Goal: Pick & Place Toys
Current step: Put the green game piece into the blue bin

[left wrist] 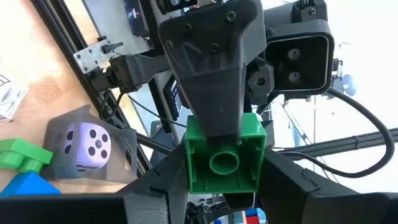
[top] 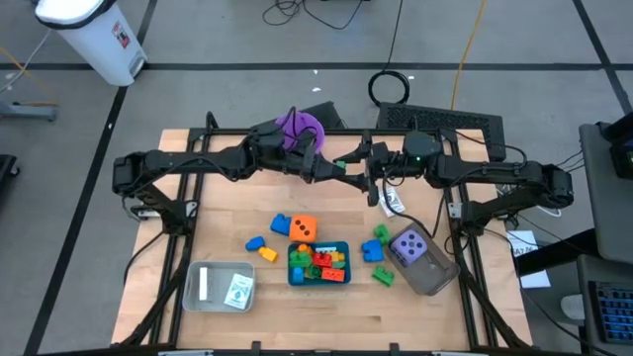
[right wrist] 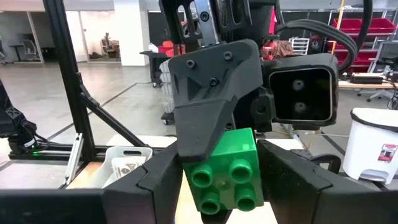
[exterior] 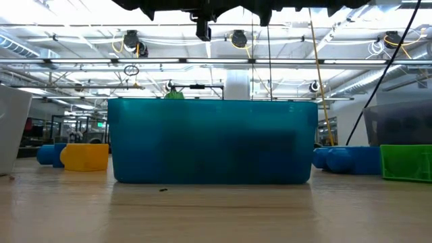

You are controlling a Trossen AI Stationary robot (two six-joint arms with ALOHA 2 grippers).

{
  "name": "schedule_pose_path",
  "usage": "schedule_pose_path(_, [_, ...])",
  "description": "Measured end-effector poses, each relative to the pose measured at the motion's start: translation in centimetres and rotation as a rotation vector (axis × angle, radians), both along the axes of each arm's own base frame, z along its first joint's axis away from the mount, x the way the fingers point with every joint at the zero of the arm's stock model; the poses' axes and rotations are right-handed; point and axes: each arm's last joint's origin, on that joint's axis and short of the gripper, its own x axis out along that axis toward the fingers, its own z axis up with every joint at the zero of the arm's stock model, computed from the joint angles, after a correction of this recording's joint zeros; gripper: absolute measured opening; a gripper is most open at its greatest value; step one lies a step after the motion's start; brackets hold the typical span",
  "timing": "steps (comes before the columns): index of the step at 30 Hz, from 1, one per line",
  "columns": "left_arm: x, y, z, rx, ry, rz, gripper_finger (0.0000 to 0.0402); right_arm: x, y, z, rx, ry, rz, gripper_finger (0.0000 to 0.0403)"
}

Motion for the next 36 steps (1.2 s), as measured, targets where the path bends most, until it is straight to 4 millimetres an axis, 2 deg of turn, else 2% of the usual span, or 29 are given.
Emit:
schedule_pose_path(7, [0.0, 0.2, 0.0, -0.019, 0.005, 0.006, 0.0163, 0.0, 0.0, 0.0, -0.035, 0.002, -0.002, 0.0143])
schedule_pose_path(14, [-0.1, 0.5, 0.1, 0.001, -0.019, 0.015, 0.0208, 0.0, 0.0, 0.0, -0.029, 0.007, -0.001, 0.0136])
schedule_pose_path(20, [-0.3, 1.6, 0.4, 0.039, -0.061, 0.053, 0.0234, -0.1, 0.0, 0.1, -0.012, -0.005, -0.007, 0.0137])
schedule_pose_path(24, [-0.5, 2.1, 1.1, 0.127, -0.14, 0.074, 0.0238, -0.9, -0.1, 1.1, -0.026, -0.047, -0.044, 0.0137])
schedule_pose_path(30, [-0.8, 2.5, 2.0, 0.202, -0.242, 0.095, 0.0239, -3.8, 0.1, 3.7, -0.034, -0.152, -0.101, 0.0136])
schedule_pose_path(33, [-1.1, 2.6, 2.9, 0.244, -0.333, 0.105, 0.0239, -4.9, 0.9, 4.6, -0.009, -0.188, -0.081, 0.0136])
schedule_pose_path(36, [-1.5, 2.8, 3.9, 0.282, -0.45, 0.116, 0.0239, -5.2, 2.1, 5.5, 0.014, -0.152, -0.032, 0.0136])
